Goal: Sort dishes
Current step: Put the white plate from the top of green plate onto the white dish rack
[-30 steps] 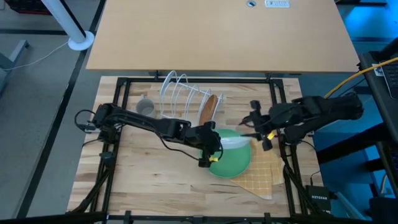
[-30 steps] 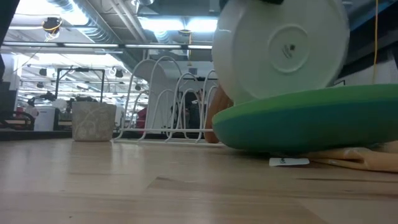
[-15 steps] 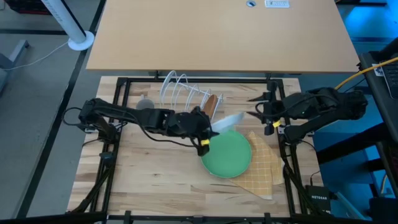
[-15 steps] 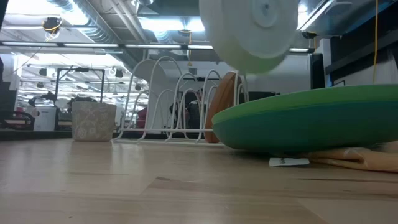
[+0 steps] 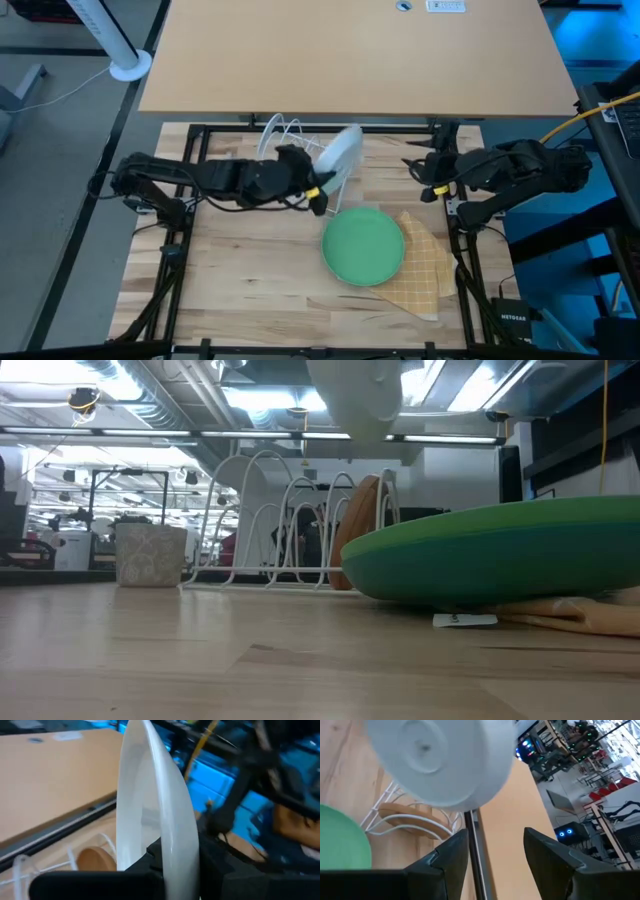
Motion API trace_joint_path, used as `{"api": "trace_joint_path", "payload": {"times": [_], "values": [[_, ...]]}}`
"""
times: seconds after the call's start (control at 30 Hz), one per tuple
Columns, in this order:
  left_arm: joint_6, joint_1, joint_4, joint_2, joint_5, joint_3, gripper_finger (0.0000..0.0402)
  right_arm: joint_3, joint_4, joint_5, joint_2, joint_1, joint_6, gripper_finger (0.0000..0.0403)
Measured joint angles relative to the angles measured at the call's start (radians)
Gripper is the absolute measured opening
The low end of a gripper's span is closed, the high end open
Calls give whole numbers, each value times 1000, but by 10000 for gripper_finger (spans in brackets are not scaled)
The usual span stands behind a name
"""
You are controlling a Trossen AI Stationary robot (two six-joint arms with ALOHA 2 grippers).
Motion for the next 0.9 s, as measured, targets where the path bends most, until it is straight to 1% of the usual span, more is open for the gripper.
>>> {"api": "trace_joint_path", "payload": {"times": [0.13,0.33,0.47,0.57,0.7,0.9], "values": [[-26,46,-26,-7,-16,0,48,-11,-22,-7,0,0,17,195],[-69,133,-151,-9,-13,0,48,-64,-40,-7,0,0,29,195],[-78,181,-201,-9,-2,-1,48,-108,-38,-7,0,0,29,195],[-115,208,-206,-9,29,-32,48,-136,-38,-7,0,0,30,195],[-155,226,-209,-2,103,-88,48,-168,-36,-7,0,0,56,195],[-193,227,-193,0,117,-185,49,-205,-30,-8,0,0,62,195]]}}
